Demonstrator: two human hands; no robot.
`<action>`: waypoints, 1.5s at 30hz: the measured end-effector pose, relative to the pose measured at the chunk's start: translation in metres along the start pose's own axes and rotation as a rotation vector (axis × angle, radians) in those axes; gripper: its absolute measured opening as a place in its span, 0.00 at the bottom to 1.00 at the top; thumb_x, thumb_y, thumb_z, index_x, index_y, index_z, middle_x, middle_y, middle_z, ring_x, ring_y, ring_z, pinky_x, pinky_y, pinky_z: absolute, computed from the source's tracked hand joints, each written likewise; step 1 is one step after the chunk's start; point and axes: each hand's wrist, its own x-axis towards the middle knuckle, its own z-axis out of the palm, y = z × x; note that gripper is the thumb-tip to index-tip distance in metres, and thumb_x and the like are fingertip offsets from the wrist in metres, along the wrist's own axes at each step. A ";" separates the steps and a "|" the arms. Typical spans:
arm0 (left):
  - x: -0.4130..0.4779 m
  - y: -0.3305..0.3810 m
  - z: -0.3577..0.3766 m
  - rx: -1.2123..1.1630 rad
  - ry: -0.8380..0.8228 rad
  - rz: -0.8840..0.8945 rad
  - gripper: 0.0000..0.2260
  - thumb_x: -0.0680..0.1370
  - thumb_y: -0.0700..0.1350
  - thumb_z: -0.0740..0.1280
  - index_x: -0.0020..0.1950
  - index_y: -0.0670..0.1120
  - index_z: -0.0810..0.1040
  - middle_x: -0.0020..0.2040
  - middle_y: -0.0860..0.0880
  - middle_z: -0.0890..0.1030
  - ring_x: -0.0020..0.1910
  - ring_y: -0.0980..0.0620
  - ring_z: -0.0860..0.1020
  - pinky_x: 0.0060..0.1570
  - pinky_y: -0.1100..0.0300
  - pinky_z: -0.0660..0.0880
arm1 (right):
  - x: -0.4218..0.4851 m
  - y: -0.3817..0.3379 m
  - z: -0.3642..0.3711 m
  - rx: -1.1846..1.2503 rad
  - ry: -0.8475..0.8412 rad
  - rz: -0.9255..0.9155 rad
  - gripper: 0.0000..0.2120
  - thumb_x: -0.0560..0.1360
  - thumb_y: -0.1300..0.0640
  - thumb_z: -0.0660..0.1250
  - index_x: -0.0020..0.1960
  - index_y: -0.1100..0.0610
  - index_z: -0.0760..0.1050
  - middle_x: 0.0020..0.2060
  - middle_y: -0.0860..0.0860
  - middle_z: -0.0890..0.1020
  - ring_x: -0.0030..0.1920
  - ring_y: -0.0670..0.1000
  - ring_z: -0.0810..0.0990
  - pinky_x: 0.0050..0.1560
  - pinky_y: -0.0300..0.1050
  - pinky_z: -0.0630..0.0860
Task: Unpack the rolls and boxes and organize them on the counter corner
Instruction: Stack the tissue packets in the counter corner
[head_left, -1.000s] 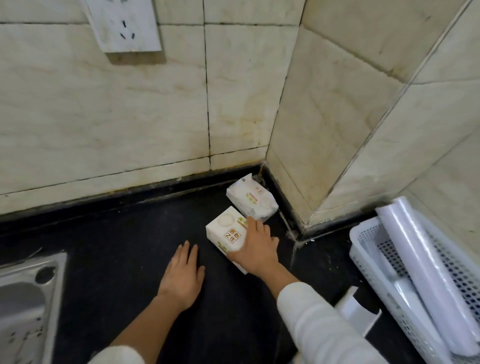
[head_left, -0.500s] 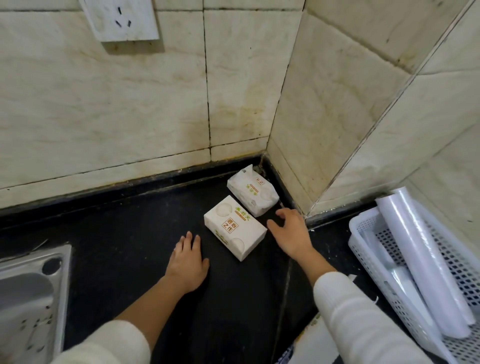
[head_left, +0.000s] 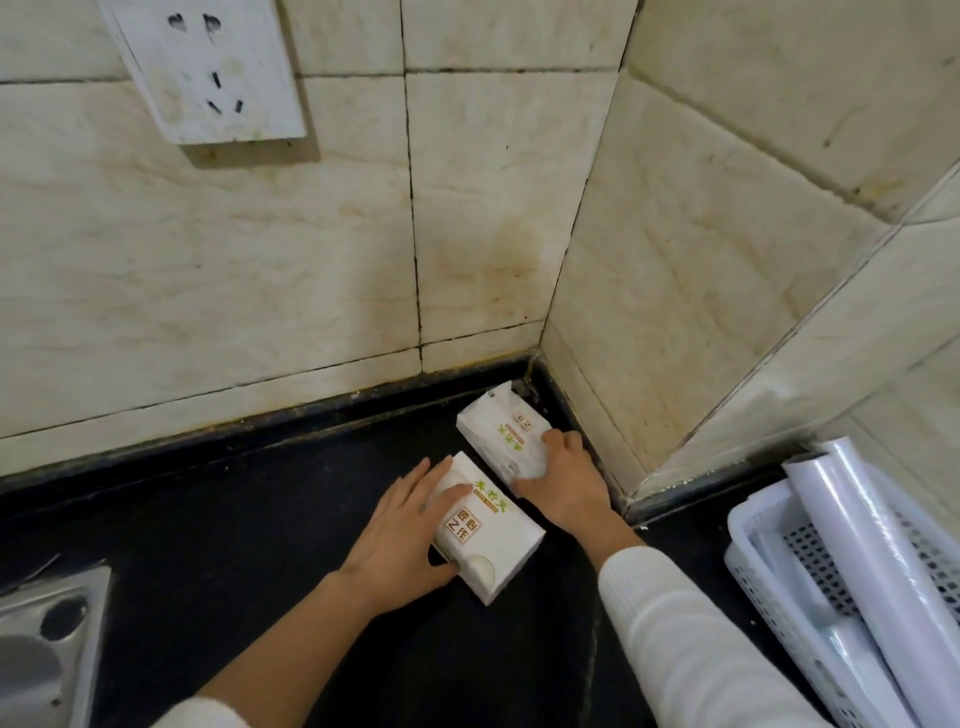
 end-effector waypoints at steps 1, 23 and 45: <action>0.003 -0.002 -0.001 0.011 -0.004 0.016 0.39 0.70 0.62 0.69 0.75 0.61 0.51 0.77 0.61 0.39 0.74 0.59 0.34 0.74 0.53 0.39 | 0.001 0.000 0.001 -0.045 -0.007 -0.003 0.33 0.70 0.45 0.71 0.67 0.55 0.62 0.64 0.56 0.65 0.62 0.59 0.70 0.58 0.54 0.74; 0.104 0.026 0.011 -0.313 0.367 -0.352 0.27 0.74 0.53 0.70 0.68 0.56 0.61 0.68 0.51 0.54 0.63 0.46 0.67 0.55 0.52 0.76 | 0.049 -0.020 -0.076 0.318 0.408 -0.225 0.12 0.73 0.61 0.68 0.57 0.59 0.77 0.55 0.46 0.72 0.46 0.43 0.74 0.39 0.20 0.67; 0.123 -0.003 0.018 -0.820 0.261 -0.426 0.21 0.79 0.51 0.65 0.70 0.50 0.66 0.63 0.50 0.77 0.57 0.56 0.74 0.54 0.63 0.70 | 0.077 -0.039 -0.059 -0.182 0.290 -0.063 0.22 0.77 0.66 0.61 0.69 0.58 0.63 0.64 0.57 0.68 0.59 0.57 0.74 0.53 0.49 0.74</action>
